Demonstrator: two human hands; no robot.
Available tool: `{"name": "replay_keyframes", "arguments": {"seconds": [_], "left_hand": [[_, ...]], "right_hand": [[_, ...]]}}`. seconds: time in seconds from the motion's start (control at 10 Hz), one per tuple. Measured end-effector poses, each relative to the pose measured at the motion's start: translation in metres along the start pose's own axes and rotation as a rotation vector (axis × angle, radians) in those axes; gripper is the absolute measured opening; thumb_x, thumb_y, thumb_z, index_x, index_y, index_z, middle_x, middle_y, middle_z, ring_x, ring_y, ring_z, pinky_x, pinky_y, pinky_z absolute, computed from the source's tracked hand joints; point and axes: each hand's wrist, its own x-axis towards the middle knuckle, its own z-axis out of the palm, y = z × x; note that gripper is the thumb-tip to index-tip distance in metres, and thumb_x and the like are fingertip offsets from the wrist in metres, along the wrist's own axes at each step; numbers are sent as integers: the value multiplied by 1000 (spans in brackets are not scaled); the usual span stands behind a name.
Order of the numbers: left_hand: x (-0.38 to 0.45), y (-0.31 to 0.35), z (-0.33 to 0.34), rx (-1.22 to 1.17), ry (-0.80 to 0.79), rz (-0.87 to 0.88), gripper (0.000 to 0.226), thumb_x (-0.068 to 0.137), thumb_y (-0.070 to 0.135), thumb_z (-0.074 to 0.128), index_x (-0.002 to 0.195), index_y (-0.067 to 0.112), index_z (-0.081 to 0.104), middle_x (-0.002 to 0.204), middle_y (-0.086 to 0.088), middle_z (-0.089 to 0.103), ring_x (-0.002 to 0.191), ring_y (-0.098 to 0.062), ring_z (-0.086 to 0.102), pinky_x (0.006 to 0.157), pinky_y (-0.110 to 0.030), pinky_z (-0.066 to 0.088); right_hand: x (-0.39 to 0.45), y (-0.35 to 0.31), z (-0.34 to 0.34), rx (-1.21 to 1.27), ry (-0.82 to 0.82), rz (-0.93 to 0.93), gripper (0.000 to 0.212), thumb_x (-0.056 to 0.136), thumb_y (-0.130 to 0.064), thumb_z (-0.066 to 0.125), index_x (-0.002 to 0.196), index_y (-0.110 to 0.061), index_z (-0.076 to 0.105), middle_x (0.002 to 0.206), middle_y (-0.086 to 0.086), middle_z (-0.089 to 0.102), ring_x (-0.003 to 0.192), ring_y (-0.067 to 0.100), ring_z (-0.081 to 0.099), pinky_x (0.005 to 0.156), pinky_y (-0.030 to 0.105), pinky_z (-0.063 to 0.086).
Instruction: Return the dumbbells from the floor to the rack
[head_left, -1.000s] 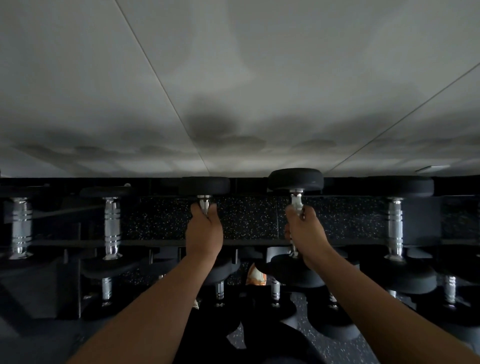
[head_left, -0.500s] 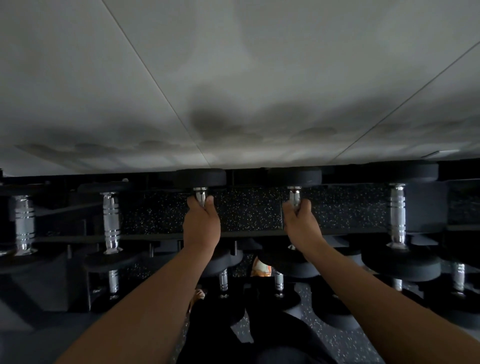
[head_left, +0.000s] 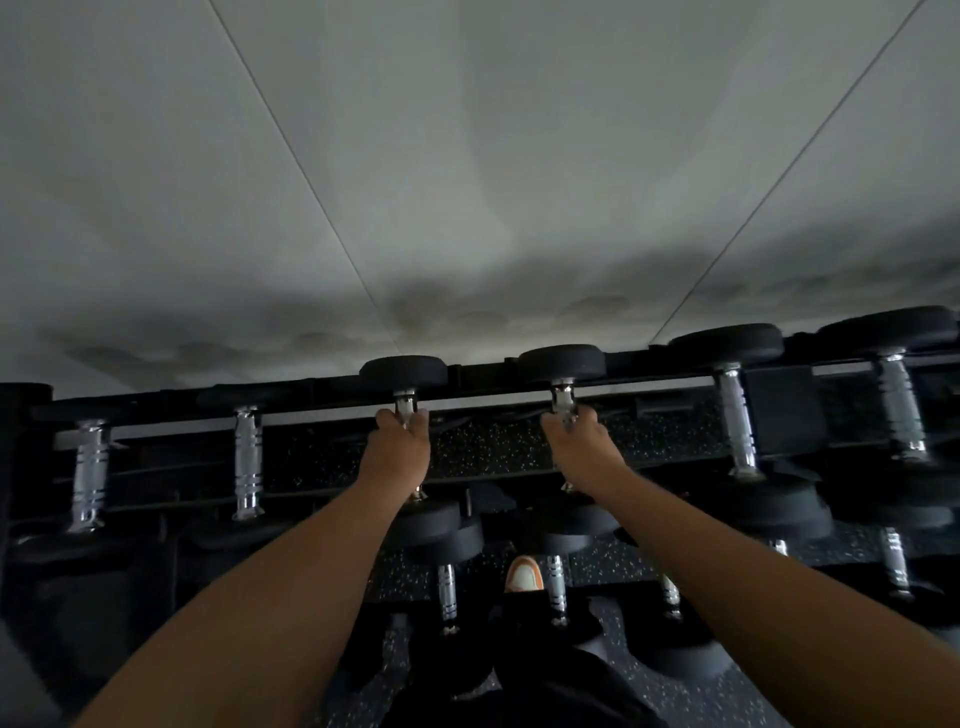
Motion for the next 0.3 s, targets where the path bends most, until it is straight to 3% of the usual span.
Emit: {"name": "replay_keyframes", "arguments": {"seconds": [0.1, 0.2, 0.3], "left_hand": [[-14, -8, -15, -1, 21, 77, 54, 98, 54, 36, 122, 7, 45, 108, -21, 64, 82, -30, 63, 71, -40, 50], [-30, -17, -37, 11, 33, 136, 60, 99, 53, 36, 130, 3, 46, 118, -20, 63, 93, -30, 62, 74, -36, 45], [-44, -24, -66, -6, 65, 232, 51, 100, 49, 36, 117, 4, 54, 111, -15, 65, 102, -36, 61, 82, -40, 47]], "right_hand": [[-17, -7, -4, -12, 43, -65, 63, 95, -50, 47, 141, -7, 37, 140, 20, 46, 125, 36, 46, 98, 39, 39], [-39, -19, -3, -23, 60, -102, 67, 94, -53, 45, 147, -13, 34, 150, 15, 39, 134, 33, 40, 104, 40, 34], [-64, -35, 3, -36, 101, -176, 70, 93, -57, 44, 149, -16, 33, 153, 13, 38, 136, 31, 39, 103, 39, 34]]}}
